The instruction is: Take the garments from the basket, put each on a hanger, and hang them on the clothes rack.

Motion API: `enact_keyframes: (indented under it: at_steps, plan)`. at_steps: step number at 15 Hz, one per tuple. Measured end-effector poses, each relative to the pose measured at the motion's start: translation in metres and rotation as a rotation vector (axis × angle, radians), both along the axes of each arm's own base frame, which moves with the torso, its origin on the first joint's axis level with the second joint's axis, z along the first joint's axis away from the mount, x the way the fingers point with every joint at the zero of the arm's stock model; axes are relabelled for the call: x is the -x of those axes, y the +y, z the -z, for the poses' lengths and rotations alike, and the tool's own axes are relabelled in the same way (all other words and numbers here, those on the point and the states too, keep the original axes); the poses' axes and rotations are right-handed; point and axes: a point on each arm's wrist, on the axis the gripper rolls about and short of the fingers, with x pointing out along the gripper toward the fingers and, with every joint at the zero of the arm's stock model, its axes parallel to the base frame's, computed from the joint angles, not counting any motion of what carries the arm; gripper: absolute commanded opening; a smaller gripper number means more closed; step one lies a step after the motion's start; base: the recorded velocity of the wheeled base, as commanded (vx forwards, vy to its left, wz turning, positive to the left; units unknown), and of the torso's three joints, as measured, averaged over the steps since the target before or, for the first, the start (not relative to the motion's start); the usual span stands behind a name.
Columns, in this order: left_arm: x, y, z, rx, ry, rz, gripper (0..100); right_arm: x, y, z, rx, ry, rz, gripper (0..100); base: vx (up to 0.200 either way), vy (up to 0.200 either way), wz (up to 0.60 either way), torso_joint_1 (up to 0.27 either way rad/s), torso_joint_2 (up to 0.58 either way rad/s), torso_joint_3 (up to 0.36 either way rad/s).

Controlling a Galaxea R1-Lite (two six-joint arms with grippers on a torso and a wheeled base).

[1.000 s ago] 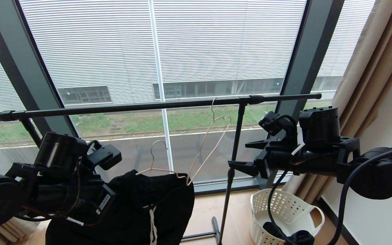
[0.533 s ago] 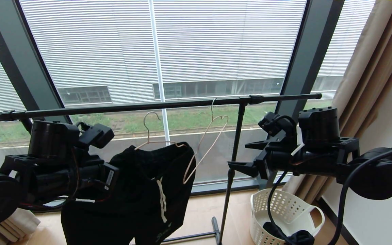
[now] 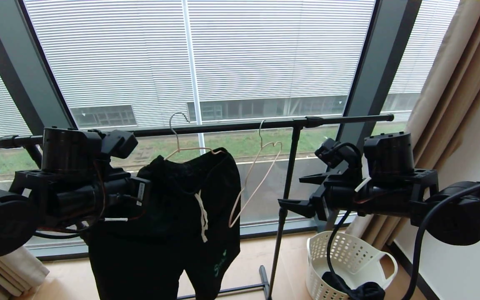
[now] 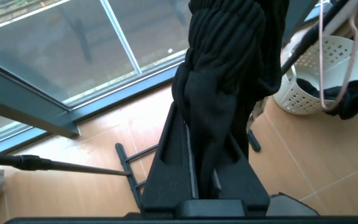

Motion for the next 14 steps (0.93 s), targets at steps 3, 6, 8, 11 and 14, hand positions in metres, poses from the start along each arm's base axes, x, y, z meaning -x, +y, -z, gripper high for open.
enact_keyframes:
  at_steps: [3,6,8,11,14]
  plan:
    - [-0.016,-0.005,0.001,0.015,0.001,-0.009,0,0.001,0.001,0.001,0.001,0.003,-0.003,100,0.0,0.0,0.0,0.0,0.0,0.0]
    - [-0.03,-0.011,0.005,0.029,0.006,-0.011,0,0.002,0.002,0.001,0.001,0.003,-0.009,100,0.0,0.0,0.0,0.0,0.0,0.0]
    - [-0.037,-0.018,0.008,0.053,0.019,-0.011,0,0.002,0.003,0.001,0.002,0.005,-0.011,100,0.0,0.0,0.0,0.0,0.0,0.0]
    - [-0.046,-0.027,0.014,0.059,0.03,-0.006,0,0.003,0.004,0.002,0.003,0.006,-0.013,100,0.0,0.0,0.0,0.0,0.0,0.0]
    - [-0.052,-0.034,0.019,0.052,0.038,-0.002,0,0.003,0.004,0.002,0.003,0.006,-0.014,100,0.0,0.0,0.0,0.0,0.0,0.0]
